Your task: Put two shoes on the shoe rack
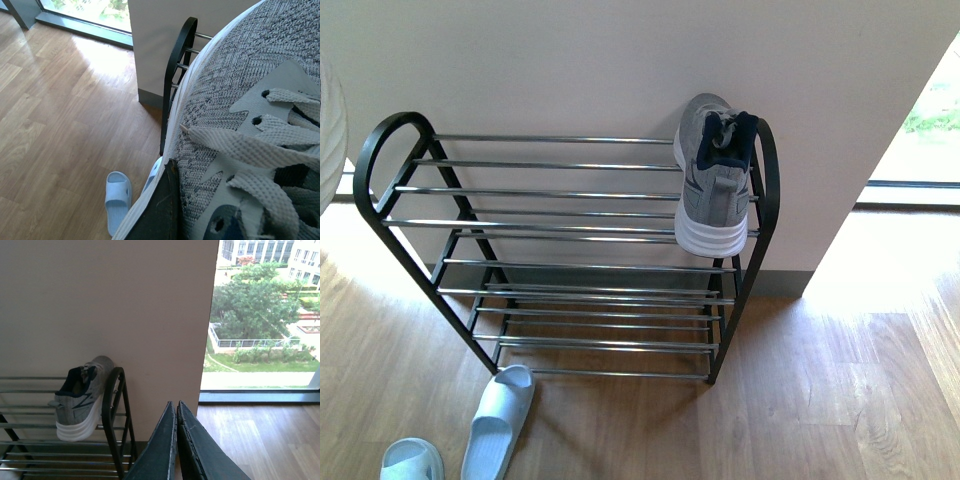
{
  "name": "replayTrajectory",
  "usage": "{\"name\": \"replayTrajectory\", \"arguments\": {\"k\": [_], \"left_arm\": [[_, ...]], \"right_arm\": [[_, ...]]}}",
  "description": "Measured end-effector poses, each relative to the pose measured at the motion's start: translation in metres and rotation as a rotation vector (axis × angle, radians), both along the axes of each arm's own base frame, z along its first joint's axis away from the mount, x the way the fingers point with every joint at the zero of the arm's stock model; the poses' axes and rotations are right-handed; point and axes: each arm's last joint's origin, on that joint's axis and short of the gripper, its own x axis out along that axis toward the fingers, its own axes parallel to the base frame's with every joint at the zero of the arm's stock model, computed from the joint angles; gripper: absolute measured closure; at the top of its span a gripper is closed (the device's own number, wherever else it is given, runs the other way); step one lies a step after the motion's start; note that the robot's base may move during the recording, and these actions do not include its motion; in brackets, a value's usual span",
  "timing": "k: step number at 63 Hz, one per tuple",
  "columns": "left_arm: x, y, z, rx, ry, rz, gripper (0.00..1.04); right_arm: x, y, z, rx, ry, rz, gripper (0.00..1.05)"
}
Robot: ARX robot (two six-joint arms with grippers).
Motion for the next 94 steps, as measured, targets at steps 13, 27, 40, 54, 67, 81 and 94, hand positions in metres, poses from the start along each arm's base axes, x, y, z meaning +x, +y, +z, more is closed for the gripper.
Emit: {"name": "replayTrajectory", "arguments": {"k": [13,27,40,54,67,81,94], "left_arm": [[0.0,0.0,0.0,0.0,0.0,0.0,1.03],[0.0,0.0,0.0,0.0,0.0,0.0,1.03],[0.007,-0.003,0.0,0.036,-0.039,0.13,1.03],[0.066,-0.017,-0.001,-0.103,-0.034,0.148,1.03],[0.152,-0.058,-0.024,-0.309,0.097,-0.013,1.03],[0.232,-0.096,-0.075,-0.353,0.31,-0.158,1.03],[0.281,-0.116,-0.097,-0.35,0.365,-0.221,1.03]], "right_arm": [[0.0,0.0,0.0,0.0,-0.001,0.0,1.03],[0.0,0.0,0.0,-0.002,-0.002,0.0,0.71],[0.0,0.0,0.0,-0.002,-0.002,0.0,0.36],[0.0,0.0,0.0,-0.002,-0.002,0.0,0.08],[0.0,0.0,0.0,-0.002,-0.002,0.0,0.09],[0.0,0.0,0.0,-0.002,-0.002,0.0,0.09],[0.0,0.0,0.0,-0.002,-0.002,0.0,0.09]]}}
